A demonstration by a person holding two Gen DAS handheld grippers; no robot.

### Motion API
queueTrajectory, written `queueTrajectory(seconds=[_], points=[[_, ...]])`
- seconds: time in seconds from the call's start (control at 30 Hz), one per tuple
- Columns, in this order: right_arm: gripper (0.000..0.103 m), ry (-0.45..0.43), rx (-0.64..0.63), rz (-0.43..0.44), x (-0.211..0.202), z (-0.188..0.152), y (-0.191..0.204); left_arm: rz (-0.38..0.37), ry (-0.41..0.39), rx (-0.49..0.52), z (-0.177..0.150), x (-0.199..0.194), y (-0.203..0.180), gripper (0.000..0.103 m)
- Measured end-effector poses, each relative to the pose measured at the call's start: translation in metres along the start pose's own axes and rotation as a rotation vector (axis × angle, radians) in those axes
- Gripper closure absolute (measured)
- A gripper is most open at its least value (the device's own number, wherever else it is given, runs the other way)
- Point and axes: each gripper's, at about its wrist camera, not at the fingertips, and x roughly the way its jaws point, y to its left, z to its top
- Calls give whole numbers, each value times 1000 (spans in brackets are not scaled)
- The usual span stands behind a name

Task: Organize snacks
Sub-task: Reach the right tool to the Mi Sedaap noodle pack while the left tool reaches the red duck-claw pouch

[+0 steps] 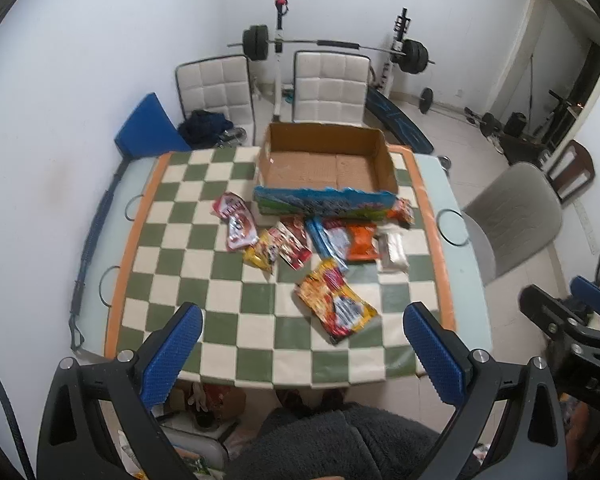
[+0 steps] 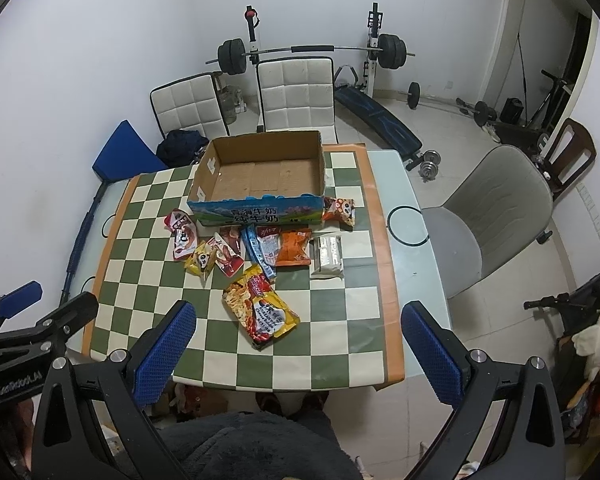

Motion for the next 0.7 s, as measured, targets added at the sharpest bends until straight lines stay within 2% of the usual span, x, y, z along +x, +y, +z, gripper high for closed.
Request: queueTrajectory(seconds=[0.13, 0.3, 0.47, 0.7], points=[[0, 30, 2, 34, 37, -7, -7, 64, 6, -25, -2, 34, 12, 0], [0, 131, -64, 44, 122, -5, 6, 158, 60, -54, -9, 95, 41, 0], [0, 239, -114, 96, 225, -27, 22, 215, 187, -94, -28, 164, 76, 0], [0, 384, -224, 110, 344, -55, 57, 238, 311, -166, -51, 226, 114, 1]])
